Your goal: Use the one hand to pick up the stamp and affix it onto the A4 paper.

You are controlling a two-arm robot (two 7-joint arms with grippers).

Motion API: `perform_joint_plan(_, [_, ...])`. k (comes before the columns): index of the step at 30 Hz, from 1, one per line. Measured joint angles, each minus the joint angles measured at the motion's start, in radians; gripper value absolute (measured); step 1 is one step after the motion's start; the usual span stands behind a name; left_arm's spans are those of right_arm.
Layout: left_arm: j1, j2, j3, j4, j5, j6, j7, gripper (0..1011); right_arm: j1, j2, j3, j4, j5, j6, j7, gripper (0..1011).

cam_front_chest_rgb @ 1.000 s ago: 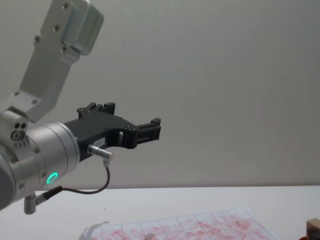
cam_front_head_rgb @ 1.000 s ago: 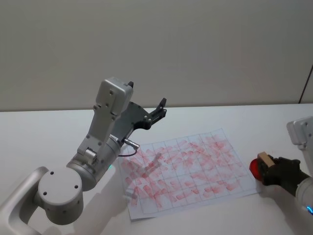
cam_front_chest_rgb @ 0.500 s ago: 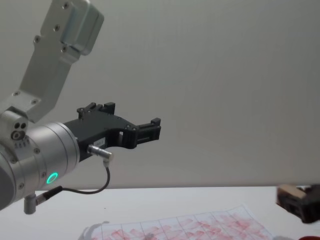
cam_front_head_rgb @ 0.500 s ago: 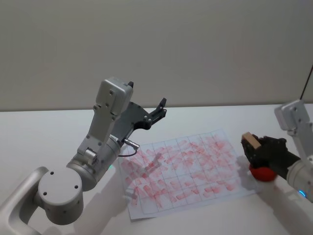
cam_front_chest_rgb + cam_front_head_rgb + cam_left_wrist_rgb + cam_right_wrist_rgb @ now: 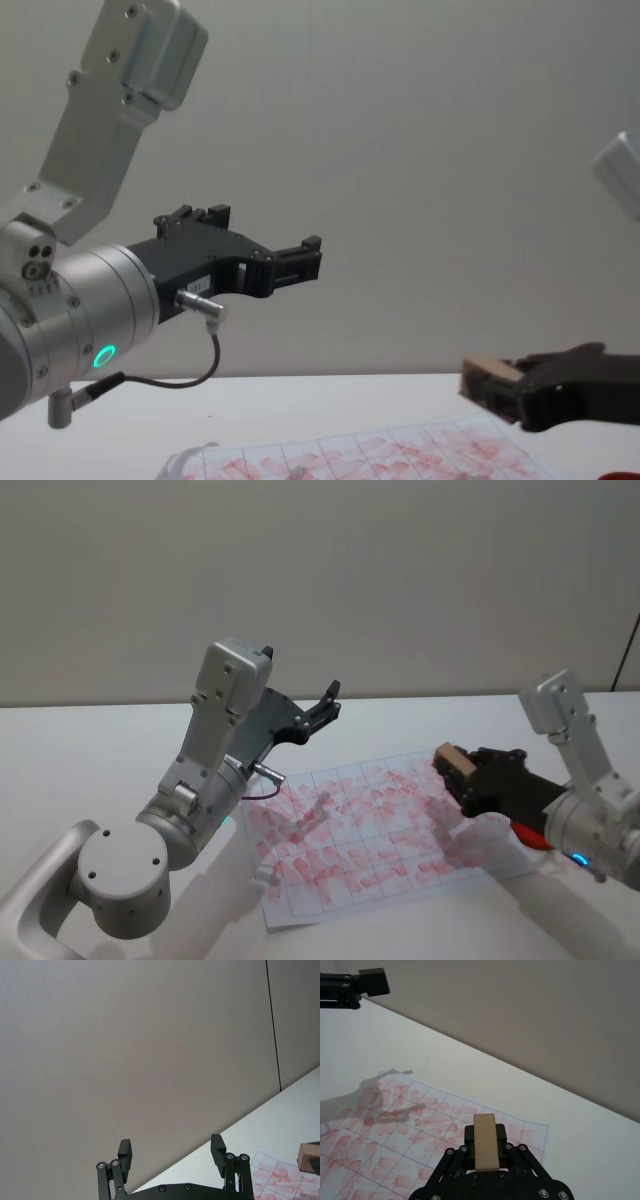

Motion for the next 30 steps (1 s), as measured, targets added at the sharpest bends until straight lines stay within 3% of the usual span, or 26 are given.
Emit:
perform_joint_plan(12, [0.0,0.0,0.0,0.0,0.0,0.0,0.0,1001,0.022,-0.024,-0.025,0.063,0.045,0.041,0.097,219])
perform_joint_plan(30, [0.0,0.0,0.0,0.0,0.0,0.0,0.0,1001,0.011,-0.013,-0.048,0.089,0.022,0.139,0.136,219])
